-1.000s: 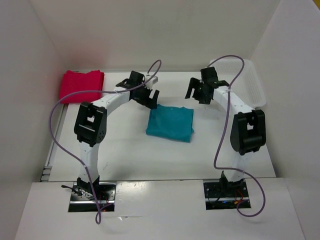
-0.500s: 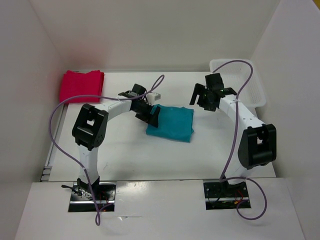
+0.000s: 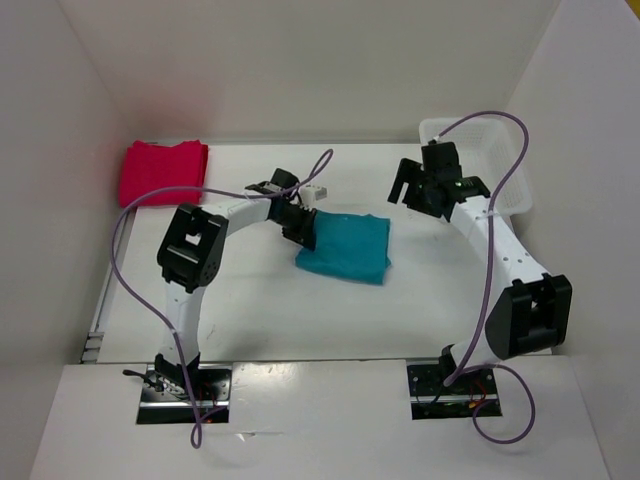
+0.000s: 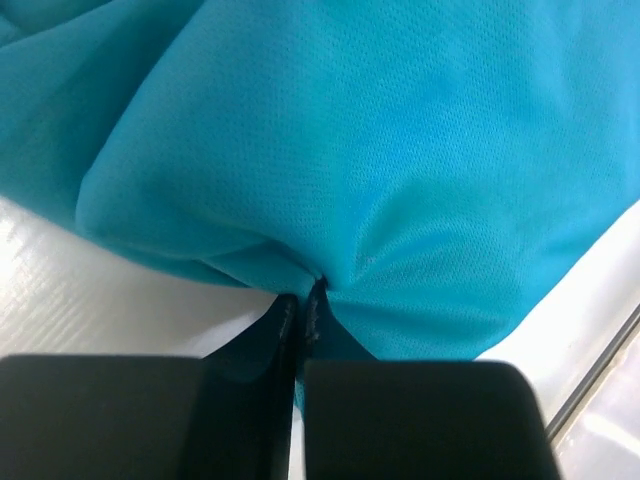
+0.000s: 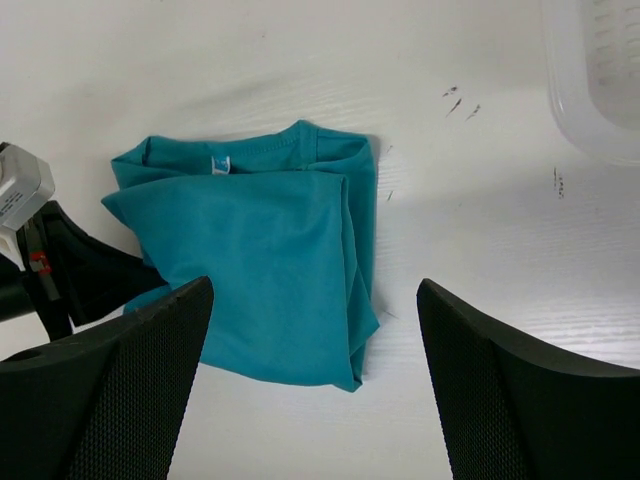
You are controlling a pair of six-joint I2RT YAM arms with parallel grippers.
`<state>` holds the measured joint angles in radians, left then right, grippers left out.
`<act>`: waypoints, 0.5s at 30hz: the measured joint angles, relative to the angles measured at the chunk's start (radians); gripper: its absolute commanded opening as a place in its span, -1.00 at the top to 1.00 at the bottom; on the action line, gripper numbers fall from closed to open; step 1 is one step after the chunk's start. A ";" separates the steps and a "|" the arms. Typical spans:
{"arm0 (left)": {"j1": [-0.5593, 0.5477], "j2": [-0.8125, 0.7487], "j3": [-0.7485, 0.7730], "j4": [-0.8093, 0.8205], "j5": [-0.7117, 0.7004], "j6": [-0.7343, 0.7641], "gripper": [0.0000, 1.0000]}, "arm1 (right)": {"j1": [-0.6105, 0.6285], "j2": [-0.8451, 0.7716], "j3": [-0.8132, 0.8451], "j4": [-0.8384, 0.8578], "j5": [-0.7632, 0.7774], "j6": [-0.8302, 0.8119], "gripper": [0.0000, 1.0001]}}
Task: Fold and stack the t-shirts
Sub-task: Put the neatly folded tshirt into the corner of the board with the left arm
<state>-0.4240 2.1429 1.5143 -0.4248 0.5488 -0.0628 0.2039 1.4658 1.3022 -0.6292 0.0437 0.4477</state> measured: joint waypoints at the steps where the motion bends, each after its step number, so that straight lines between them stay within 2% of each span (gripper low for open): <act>1: 0.000 0.003 0.008 -0.001 0.002 0.002 1.00 | 0.000 -0.003 0.000 -0.005 0.004 0.000 -0.74; 7: 0.006 0.010 0.063 -0.040 -0.028 0.022 1.00 | 0.000 -0.022 0.000 -0.016 0.024 0.000 -0.72; 15: 0.073 -0.028 0.182 -0.107 -0.192 0.141 1.00 | -0.002 -0.024 0.007 -0.019 0.037 -0.013 -0.72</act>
<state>-0.3511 2.1147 1.6962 -0.5320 0.3565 0.0784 0.2024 1.4418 1.3094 -0.6479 0.0807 0.4343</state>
